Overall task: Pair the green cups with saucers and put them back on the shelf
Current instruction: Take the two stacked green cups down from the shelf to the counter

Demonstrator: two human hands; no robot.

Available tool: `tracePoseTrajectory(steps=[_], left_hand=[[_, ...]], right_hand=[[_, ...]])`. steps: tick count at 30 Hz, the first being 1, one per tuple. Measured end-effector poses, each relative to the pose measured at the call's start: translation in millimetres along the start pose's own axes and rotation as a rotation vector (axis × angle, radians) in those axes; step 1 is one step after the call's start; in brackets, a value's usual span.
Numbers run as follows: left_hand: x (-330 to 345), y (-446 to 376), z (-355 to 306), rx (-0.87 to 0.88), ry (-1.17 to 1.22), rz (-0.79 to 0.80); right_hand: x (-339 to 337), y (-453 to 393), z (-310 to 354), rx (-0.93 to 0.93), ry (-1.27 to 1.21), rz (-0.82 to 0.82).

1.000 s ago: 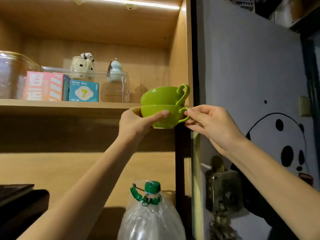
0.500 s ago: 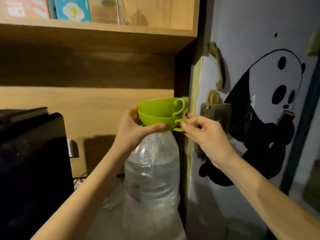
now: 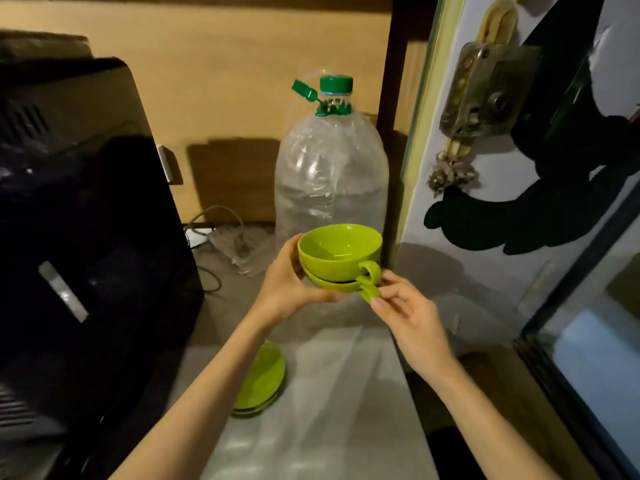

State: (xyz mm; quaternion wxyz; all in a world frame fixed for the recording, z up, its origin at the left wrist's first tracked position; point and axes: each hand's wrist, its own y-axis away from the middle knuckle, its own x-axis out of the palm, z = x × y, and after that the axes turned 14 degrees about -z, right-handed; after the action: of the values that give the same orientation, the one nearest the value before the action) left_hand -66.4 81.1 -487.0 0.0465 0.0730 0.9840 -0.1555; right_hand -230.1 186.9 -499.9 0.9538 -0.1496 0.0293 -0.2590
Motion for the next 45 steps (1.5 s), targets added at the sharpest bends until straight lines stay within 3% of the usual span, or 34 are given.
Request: tracePoseTrajectory(steps=[3,7,14,21,25,40,45], left_hand=[[-0.1,22.8,38.3,-0.069,-0.085,-0.011],[2.6,42.0,73.2,-0.161,-0.111,0.019],[-0.1,54.9,112.2,-0.253,-0.239,0.082],[2.5,61.9,130.4,-0.249,-0.407,0.105],[6.7,64.1,136.3,-0.245,-0.45,0.115],[2.4,67.3,133.2,-0.211,-0.52,0.154],[-19.7,77.5,114.7,-0.138,-0.51,0.1]], right_hand=[[-0.4,20.7,-39.1,-0.022,0.11,0.018],[-1.3,43.3,-83.2,0.084,0.208,0.021],[4.5,63.3,-119.3,0.136,0.346,0.052],[4.5,75.7,-140.7,0.099,0.514,0.088],[3.5,81.6,-157.3,0.167,0.524,0.076],[-2.2,74.4,-134.8,0.289,0.464,0.146],[-8.7,62.4,-114.0,0.232,0.481,-0.048]])
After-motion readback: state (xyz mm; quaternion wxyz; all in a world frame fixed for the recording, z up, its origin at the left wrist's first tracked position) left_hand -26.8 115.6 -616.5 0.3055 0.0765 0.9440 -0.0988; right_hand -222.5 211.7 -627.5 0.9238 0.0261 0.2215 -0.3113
